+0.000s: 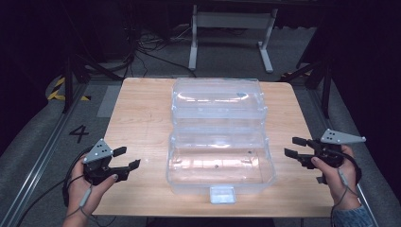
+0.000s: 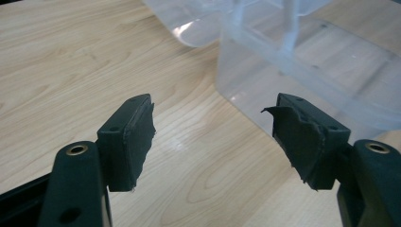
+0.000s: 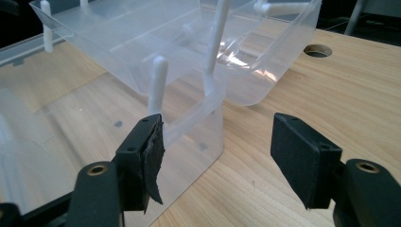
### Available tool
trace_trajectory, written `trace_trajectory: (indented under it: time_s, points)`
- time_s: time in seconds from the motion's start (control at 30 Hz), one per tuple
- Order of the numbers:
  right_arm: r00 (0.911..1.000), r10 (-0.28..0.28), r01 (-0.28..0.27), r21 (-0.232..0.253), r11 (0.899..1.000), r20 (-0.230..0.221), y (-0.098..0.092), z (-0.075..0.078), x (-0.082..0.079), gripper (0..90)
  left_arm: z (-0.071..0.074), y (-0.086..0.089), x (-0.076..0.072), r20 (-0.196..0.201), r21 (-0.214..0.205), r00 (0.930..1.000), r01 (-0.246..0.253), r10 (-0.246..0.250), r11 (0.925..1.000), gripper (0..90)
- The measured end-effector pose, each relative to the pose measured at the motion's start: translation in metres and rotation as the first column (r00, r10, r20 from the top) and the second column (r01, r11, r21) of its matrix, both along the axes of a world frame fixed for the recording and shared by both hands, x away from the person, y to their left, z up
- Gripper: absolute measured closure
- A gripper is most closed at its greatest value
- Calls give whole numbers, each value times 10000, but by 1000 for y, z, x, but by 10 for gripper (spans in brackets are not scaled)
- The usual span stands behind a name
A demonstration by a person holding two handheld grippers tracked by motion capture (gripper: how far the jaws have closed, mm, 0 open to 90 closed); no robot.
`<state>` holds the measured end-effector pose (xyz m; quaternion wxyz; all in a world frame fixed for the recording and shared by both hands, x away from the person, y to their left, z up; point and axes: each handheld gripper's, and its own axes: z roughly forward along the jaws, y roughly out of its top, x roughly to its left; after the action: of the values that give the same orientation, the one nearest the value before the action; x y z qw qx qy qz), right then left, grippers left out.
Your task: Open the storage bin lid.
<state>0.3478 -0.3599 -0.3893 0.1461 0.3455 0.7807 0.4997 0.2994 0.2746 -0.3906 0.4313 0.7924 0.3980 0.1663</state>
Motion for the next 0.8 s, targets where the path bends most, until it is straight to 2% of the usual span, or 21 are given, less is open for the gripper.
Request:
trace_trajectory:
  time_s: [0.07, 0.1, 0.13, 0.17, 0.2, 0.23, 0.33, 0.43, 0.63, 0.8]
  points:
    - [9999, 107, -109, -133, 9999, -94, 3, -11, 0, 361, -8, 4, 2, -116, 35, 9997, -225, 226, 9997, 306]
    - [9999, 107, -109, -133, 9999, -94, 3, -11, 0, 361, -8, 4, 2, -116, 35, 9997, -225, 226, 9997, 303]
    - [9998, 140, -148, -495, 9987, -167, 8, -26, -1, 360, -16, 7, 6, -215, 171, 9990, -382, 386, 9991, 302]
    - [9995, 211, -227, -699, 9973, -234, 11, -31, -1, 356, -19, 8, 7, -199, 183, 9988, -443, 447, 9988, 302]
    - [9995, 211, -227, -699, 9973, -234, 11, -31, -1, 356, -19, 8, 7, -199, 183, 9988, -443, 447, 9988, 300]
    - [9987, 324, -357, -883, 9955, -387, 14, -40, -1, 347, -23, 9, 9, -238, 228, 9986, -464, 469, 9987, 297]
    - [9985, 300, -345, -1041, 9940, -447, 17, -49, 0, 347, -36, 9, 14, -447, 492, 9975, -527, 549, 9974, 296]
    - [9987, 166, -240, -1575, 9872, -484, 19, -59, 0, 347, -44, 7, 17, -681, 694, 9963, -483, 530, 9964, 296]
    - [9976, -139, 19, -1726, 9850, -685, 15, -74, 0, 344, -56, 2, 20, -1042, 953, 9930, -458, 557, 9944, 291]
    - [9959, -490, 345, -1812, 9828, -762, 9, -81, -2, 334, -64, -2, 23, -1568, 1168, 9862, -340, 523, 9926, 286]
